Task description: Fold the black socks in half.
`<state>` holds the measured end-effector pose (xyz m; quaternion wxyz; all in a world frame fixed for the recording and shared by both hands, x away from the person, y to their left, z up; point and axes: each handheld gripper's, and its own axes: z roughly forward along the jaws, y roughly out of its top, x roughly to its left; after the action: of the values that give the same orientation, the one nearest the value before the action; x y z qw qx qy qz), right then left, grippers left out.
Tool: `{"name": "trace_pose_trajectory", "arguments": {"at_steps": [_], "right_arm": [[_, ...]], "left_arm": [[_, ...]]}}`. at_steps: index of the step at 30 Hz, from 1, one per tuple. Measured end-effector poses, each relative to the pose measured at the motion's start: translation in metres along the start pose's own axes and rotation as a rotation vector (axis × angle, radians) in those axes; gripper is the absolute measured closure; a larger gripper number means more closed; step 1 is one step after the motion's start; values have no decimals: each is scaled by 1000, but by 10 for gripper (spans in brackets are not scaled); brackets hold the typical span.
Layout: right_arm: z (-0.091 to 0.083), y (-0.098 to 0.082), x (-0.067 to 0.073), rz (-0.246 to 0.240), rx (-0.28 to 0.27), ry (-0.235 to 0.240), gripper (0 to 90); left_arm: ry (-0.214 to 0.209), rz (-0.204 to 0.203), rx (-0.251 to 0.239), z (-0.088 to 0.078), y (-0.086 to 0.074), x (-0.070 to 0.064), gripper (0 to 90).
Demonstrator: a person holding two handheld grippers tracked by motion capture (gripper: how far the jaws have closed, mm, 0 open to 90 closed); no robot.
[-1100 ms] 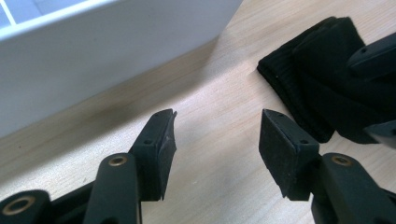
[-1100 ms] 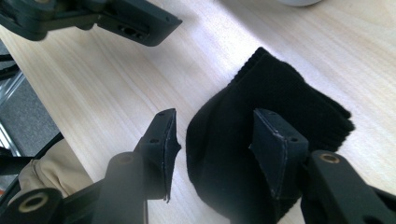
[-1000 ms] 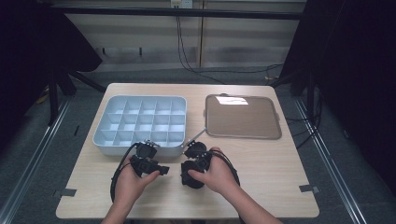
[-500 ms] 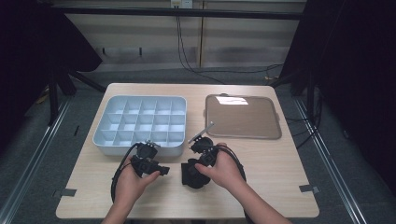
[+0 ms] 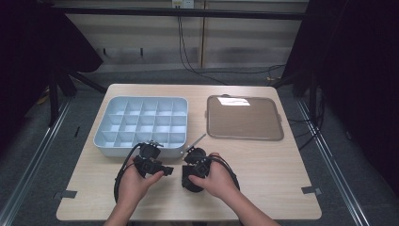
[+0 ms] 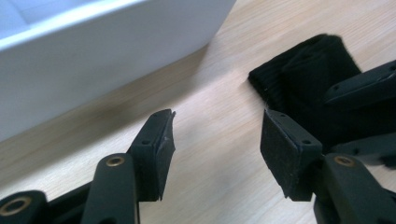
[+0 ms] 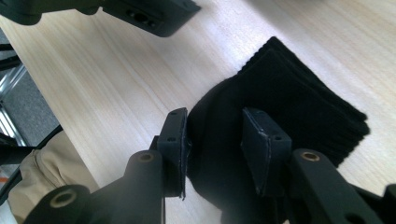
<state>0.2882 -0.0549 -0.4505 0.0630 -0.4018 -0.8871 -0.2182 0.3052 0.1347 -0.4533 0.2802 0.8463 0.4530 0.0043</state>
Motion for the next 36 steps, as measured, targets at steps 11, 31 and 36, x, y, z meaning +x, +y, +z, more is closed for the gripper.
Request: {"name": "trace_pose_trajectory", "arguments": {"at_steps": [11,31,36], "right_arm": [[2,-9,0,-35,-43,-8,605],[1,-7,5,-57,-37,-17,538],[-3,-6,6,-58,-40,-7,527]], "left_arm": [[-35,12,-10,10,15,-14,405],[-18,-19,29,33,25,-15,436],[-26,-31,34,36,23,-14,434]]}}
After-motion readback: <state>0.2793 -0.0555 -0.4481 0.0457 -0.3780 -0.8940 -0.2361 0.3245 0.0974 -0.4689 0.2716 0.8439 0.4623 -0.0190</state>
